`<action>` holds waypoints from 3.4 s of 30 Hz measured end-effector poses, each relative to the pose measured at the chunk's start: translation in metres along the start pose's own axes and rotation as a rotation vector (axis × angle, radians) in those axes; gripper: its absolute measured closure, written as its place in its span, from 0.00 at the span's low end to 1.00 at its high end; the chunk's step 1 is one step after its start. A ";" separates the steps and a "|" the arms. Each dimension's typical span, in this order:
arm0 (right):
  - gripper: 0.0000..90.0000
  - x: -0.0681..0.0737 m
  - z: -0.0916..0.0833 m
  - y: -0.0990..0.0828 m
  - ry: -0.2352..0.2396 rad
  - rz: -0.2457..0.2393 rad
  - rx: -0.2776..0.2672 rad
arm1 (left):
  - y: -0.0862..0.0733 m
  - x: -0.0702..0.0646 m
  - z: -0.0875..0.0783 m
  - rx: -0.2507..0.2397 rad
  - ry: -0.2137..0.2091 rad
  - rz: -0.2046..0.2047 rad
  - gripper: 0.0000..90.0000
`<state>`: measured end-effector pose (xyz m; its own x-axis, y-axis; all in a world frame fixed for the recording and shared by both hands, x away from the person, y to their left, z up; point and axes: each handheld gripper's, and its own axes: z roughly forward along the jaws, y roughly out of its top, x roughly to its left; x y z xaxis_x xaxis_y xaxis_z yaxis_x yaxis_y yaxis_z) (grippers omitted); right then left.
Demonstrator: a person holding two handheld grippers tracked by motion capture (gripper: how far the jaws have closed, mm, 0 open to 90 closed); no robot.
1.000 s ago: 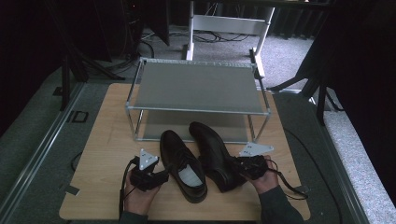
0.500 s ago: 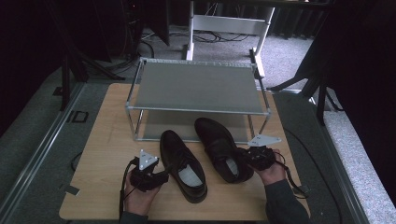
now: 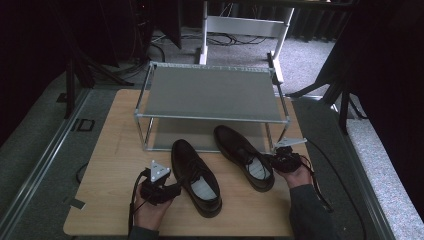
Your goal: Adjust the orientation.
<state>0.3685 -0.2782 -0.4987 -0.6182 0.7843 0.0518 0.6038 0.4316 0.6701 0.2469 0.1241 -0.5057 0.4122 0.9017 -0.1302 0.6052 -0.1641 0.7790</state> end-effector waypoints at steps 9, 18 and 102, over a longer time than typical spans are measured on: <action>0.98 -0.013 0.001 -0.007 0.000 0.038 0.007 | -0.002 0.001 0.001 0.004 0.002 -0.002 0.48; 0.83 -0.007 -0.014 0.001 -0.055 0.003 -0.046 | -0.003 0.004 0.003 0.010 0.005 -0.005 0.48; 0.91 0.059 0.010 0.026 0.054 -0.167 -0.060 | 0.004 -0.006 0.068 0.138 -0.310 0.025 0.83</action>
<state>0.3523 -0.2163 -0.4856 -0.7344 0.6782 -0.0251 0.4607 0.5253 0.7154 0.2929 0.0907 -0.5437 0.6029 0.7356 -0.3089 0.6699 -0.2565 0.6968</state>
